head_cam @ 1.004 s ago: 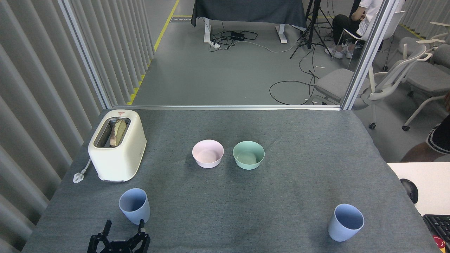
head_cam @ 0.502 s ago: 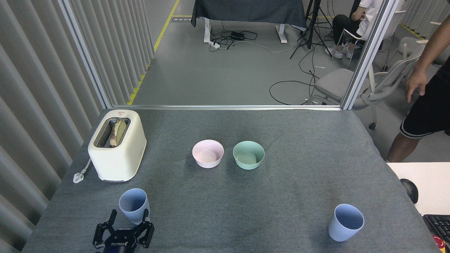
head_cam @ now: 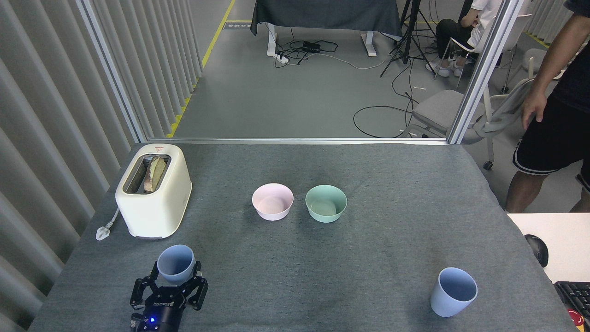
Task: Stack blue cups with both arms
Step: 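Close the left gripper around the light-blue cup, then slide the held cup with the left gripper toward the table center, then open the left gripper and withdraw it from the cup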
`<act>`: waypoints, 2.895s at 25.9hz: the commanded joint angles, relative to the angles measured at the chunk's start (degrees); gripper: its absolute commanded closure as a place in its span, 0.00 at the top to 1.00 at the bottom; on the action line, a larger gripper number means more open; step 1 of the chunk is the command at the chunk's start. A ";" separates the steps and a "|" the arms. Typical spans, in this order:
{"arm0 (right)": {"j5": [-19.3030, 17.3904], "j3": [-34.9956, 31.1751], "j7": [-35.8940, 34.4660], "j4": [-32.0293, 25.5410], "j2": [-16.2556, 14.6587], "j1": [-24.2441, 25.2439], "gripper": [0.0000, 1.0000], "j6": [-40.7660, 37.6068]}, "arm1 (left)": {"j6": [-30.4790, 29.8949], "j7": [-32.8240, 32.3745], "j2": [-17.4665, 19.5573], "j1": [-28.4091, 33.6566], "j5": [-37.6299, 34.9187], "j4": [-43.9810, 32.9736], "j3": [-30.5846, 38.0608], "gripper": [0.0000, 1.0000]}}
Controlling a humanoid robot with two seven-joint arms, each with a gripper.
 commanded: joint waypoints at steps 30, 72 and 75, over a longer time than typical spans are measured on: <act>0.00 0.49 0.17 0.42 -0.09 0.00 1.00 0.52 | -3.91 0.09 -7.60 4.63 -12.23 -6.30 -25.62 0.71; 0.35 -0.82 0.43 3.93 -2.20 -1.76 1.00 1.75 | -3.83 0.18 4.01 27.93 4.56 -24.05 -8.13 1.00; 0.79 -0.65 2.80 8.33 -2.64 -7.91 1.00 3.77 | -3.74 0.18 3.57 29.16 4.64 -24.05 -5.58 1.00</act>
